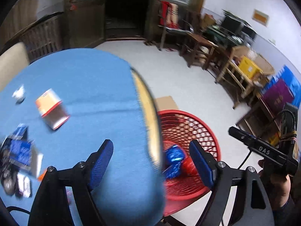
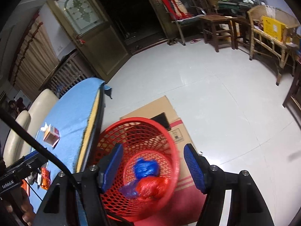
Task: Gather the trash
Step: 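Return to the table and grasp the black bag with the left tool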
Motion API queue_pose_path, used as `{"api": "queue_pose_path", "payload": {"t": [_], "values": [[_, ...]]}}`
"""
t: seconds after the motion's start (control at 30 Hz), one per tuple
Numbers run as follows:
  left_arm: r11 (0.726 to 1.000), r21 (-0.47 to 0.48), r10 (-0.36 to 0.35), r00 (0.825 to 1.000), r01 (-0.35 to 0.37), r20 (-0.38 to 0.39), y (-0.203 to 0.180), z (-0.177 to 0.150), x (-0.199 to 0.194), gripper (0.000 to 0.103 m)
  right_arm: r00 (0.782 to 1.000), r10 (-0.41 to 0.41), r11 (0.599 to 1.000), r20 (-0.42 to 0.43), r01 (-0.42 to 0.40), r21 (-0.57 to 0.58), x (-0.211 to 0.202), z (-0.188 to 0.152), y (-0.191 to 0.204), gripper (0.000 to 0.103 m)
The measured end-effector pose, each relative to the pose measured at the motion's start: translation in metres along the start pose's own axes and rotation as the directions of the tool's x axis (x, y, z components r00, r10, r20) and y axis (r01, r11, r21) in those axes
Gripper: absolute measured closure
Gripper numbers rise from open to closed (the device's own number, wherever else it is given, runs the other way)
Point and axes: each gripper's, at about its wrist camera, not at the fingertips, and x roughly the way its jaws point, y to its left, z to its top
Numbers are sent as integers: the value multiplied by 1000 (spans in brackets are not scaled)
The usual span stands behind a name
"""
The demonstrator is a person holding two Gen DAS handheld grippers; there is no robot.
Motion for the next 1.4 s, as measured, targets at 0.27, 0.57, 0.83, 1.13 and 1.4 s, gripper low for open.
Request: {"api": "queue_pose_path", "payload": {"t": [0.27,0.57,0.83,1.13,1.4], "values": [[960,-239,159,987,-147,32,109,-60,-53,20,998,51,993,-29,-54,-109,3,-7,54,33],[837,-495,275,961,-233,12,203,-125,-91,20,982,133,944,-134,-167,-284,21,-35,152,33],[790,-563,302,953,-245,9,233,-156,-101,20,934,217,856,-284,-322,-404,47,-85,254,33],[769,-598,310,950,-224,43,248,-146,-112,20,908,209,787,-363,-377,-488,84,-121,325,33],[788,-575,295,955,-220,40,259,-97,-80,20,903,180,775,-391,-375,-508,104,-131,338,63]]}}
